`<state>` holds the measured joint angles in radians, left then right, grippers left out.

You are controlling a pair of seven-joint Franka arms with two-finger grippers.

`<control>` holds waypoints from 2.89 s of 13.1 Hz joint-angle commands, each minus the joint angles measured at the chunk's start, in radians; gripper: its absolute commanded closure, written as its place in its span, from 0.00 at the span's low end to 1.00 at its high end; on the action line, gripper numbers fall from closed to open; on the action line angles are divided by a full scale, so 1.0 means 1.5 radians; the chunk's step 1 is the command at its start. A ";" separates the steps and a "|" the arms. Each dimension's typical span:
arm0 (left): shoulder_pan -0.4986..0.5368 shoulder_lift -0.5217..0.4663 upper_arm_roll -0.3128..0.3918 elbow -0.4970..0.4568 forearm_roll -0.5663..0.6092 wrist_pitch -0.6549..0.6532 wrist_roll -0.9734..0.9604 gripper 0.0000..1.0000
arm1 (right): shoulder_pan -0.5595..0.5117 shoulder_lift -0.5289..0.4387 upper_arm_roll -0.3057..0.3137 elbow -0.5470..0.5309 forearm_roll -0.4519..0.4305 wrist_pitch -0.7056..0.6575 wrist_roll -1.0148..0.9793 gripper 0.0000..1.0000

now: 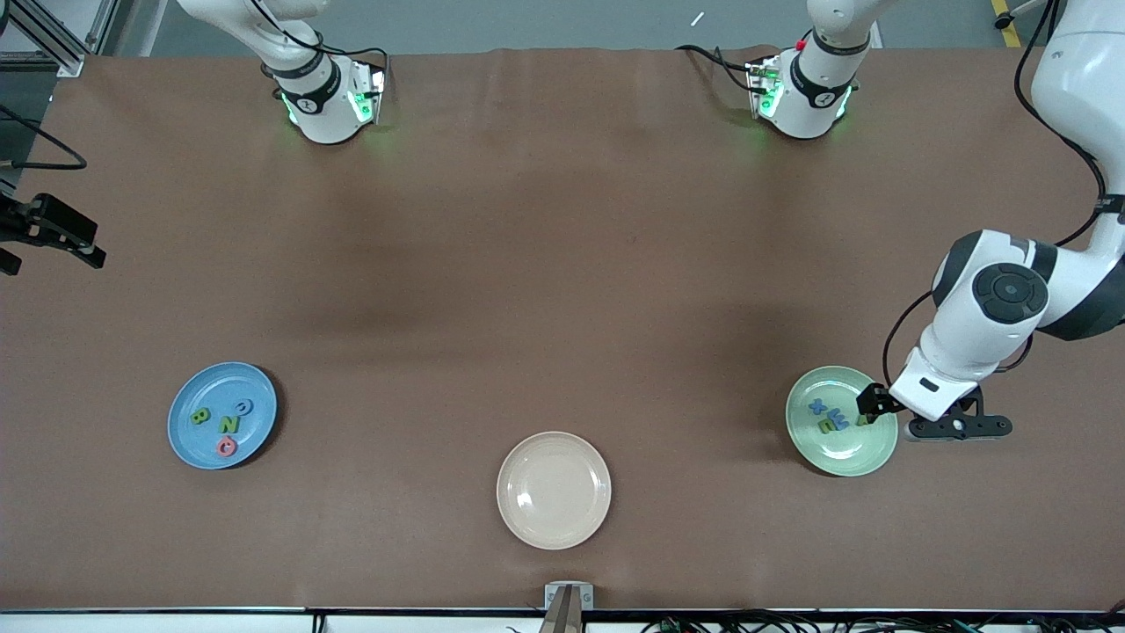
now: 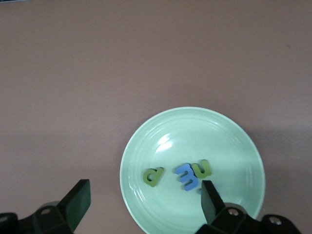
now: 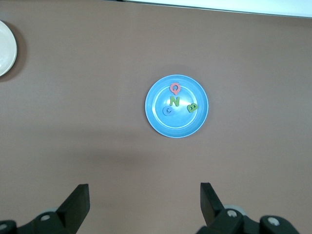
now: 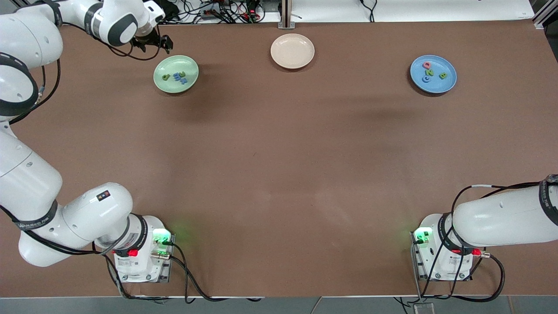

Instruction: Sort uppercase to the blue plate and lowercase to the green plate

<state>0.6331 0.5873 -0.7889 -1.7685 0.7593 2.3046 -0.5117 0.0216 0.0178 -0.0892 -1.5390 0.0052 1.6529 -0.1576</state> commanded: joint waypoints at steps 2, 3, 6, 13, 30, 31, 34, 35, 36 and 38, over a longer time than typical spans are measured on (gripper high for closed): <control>0.007 -0.027 -0.055 0.067 -0.100 -0.153 0.009 0.00 | -0.058 -0.008 0.058 -0.006 -0.012 -0.034 0.013 0.00; 0.010 -0.028 -0.069 0.101 -0.132 -0.204 0.010 0.00 | -0.057 -0.009 0.058 -0.005 -0.012 -0.036 0.013 0.00; 0.012 -0.028 -0.117 0.194 -0.150 -0.338 0.013 0.00 | -0.057 -0.008 0.058 -0.004 -0.012 -0.038 0.014 0.00; 0.014 -0.092 -0.163 0.258 -0.195 -0.457 0.035 0.00 | -0.053 -0.007 0.059 0.001 -0.010 -0.045 0.051 0.00; -0.215 -0.315 0.178 0.249 -0.426 -0.530 0.137 0.00 | -0.053 -0.006 0.058 0.014 -0.003 -0.038 0.052 0.00; -0.253 -0.320 0.238 0.249 -0.440 -0.532 0.164 0.00 | -0.053 -0.006 0.059 0.014 -0.003 -0.040 0.052 0.00; -0.345 -0.356 0.374 0.215 -0.510 -0.551 0.190 0.00 | -0.053 -0.006 0.059 0.014 -0.002 -0.041 0.052 0.00; -0.371 -0.364 0.400 0.209 -0.511 -0.552 0.191 0.00 | -0.053 -0.006 0.059 0.014 -0.002 -0.040 0.052 0.00; -0.389 -0.375 0.420 0.197 -0.511 -0.555 0.200 0.00 | -0.052 -0.006 0.059 0.014 -0.002 -0.040 0.052 0.00; -0.399 -0.404 0.439 0.164 -0.510 -0.546 0.224 0.00 | -0.052 -0.007 0.059 0.014 -0.003 -0.040 0.052 0.00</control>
<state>0.0579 0.0577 -0.1647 -1.4434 0.0068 1.4753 -0.2176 -0.0474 0.0177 -0.0118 -1.5165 0.0020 1.5969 -0.0925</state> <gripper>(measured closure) 0.000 0.000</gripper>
